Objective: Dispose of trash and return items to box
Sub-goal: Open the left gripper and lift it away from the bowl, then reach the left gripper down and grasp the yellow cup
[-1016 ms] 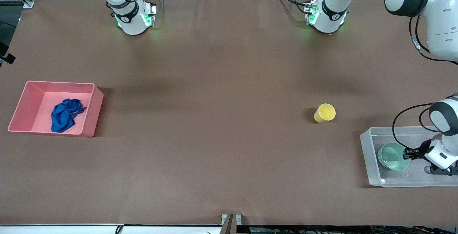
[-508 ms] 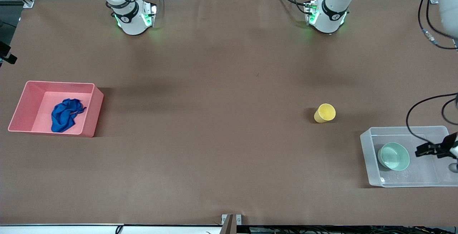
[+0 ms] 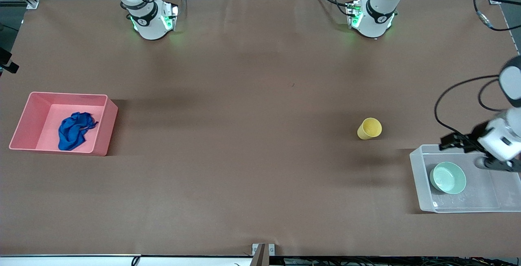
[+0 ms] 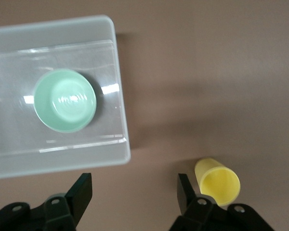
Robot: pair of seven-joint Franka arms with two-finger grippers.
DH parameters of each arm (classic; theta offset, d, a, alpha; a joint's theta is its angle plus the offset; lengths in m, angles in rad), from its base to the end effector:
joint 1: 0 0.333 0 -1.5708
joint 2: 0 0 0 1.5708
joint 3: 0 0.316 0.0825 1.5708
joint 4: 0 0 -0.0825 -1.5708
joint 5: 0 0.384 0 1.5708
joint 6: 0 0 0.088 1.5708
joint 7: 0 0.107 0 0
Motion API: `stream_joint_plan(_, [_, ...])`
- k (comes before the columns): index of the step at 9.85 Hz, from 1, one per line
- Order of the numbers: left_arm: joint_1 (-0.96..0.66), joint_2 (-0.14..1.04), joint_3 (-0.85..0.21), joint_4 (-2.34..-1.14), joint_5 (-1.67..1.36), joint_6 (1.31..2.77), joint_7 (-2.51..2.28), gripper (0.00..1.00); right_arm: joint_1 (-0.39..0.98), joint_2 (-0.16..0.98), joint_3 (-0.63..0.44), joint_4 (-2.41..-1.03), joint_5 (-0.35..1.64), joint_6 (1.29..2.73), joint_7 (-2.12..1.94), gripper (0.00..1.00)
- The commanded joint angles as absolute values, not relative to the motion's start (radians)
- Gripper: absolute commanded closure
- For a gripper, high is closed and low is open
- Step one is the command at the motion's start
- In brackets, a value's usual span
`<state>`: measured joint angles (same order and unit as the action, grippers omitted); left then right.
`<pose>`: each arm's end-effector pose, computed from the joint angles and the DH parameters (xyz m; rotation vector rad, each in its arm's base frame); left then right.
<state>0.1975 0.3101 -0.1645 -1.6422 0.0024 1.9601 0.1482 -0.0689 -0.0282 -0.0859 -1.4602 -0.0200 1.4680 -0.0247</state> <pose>0.6498 0.0319 0.4385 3.0905 -0.1672 0.0251 0.5274 -0.0855 0.6822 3.1137 -0.2066 0.0533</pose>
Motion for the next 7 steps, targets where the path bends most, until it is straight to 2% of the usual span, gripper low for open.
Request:
stream_joint_plan(1, [0.212, 0.181, -0.208, -1.897, 0.011, 2.069, 0.089, 0.2, -0.061, -0.037, -0.083, -1.47, -0.041, 1.468, -0.026, 0.0])
stream_joint_plan(3, [0.213, 0.147, -0.25, -2.058, 0.006, 2.222, 0.046, 0.2, -0.06, -0.037, -0.081, -1.47, -0.041, 1.465, -0.025, 0.0])
stream_joint_plan(7, [0.21, 0.216, -0.302, -2.242, 0.008, 2.526, -0.026, 0.2, -0.063, -0.037, -0.083, -1.47, -0.04, 1.465, -0.025, 0.0])
